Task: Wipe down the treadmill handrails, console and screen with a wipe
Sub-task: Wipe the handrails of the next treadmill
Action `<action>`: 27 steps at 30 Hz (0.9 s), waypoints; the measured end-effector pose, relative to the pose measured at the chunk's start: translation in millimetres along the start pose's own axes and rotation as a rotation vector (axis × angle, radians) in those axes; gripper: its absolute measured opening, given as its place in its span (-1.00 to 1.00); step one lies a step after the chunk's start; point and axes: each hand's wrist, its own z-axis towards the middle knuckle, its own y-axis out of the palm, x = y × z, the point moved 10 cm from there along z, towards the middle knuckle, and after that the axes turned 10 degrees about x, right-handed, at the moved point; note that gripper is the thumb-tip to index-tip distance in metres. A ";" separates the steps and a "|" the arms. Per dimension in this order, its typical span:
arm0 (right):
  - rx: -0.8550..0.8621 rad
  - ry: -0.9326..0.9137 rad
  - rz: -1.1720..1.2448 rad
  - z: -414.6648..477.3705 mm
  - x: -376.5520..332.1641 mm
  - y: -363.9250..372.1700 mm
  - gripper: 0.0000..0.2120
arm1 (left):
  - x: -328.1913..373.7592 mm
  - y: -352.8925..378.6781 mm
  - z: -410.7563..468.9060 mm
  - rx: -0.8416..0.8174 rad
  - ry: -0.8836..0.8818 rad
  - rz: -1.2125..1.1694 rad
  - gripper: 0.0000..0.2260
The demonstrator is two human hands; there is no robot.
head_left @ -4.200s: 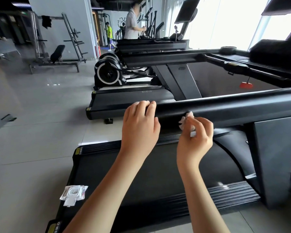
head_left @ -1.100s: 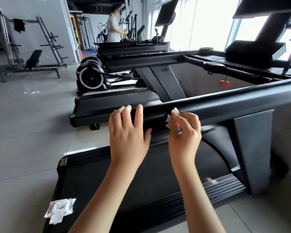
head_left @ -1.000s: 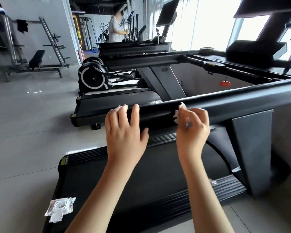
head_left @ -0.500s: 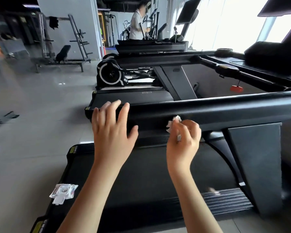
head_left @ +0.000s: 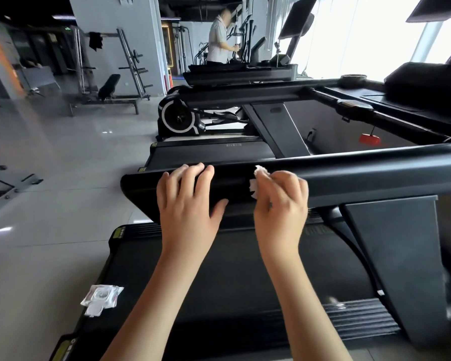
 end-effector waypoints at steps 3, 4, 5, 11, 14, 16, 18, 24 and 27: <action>0.084 0.081 -0.051 14.4 23.3 -15.9 -0.87 | -0.2 -1.3 0.4 0.022 -0.008 -0.006 -0.50; 0.113 0.115 -0.065 12.3 28.0 -21.1 -0.89 | 0.2 -1.8 0.6 0.026 -0.012 -0.010 -0.50; 0.127 0.134 -0.081 6.8 28.6 -22.9 -0.90 | 0.4 -1.9 1.0 0.027 -0.017 -0.014 -0.50; 0.097 0.080 -0.050 -2.0 24.6 -20.5 -0.91 | 1.7 -1.7 2.5 0.010 -0.026 -0.010 -0.49; 0.207 0.193 -0.075 -0.7 48.7 -36.7 -0.87 | 4.9 -0.7 3.7 -0.022 -0.033 0.004 -0.50; 0.191 0.190 -0.091 -14.6 40.2 -33.3 -0.90 | 11.0 1.5 6.3 -0.045 -0.026 0.020 -0.52; 0.095 0.148 -0.061 -27.0 24.7 -20.9 -0.92 | 18.3 5.7 8.3 -0.069 -0.009 0.020 -0.51; 0.192 0.235 -0.086 -17.4 60.8 -37.7 -0.86 | 23.0 11.0 5.4 -0.068 0.033 0.023 -0.47; 0.168 0.267 -0.082 -31.8 51.8 -31.1 -0.89 | 24.0 12.9 5.7 -0.077 0.019 0.008 -0.47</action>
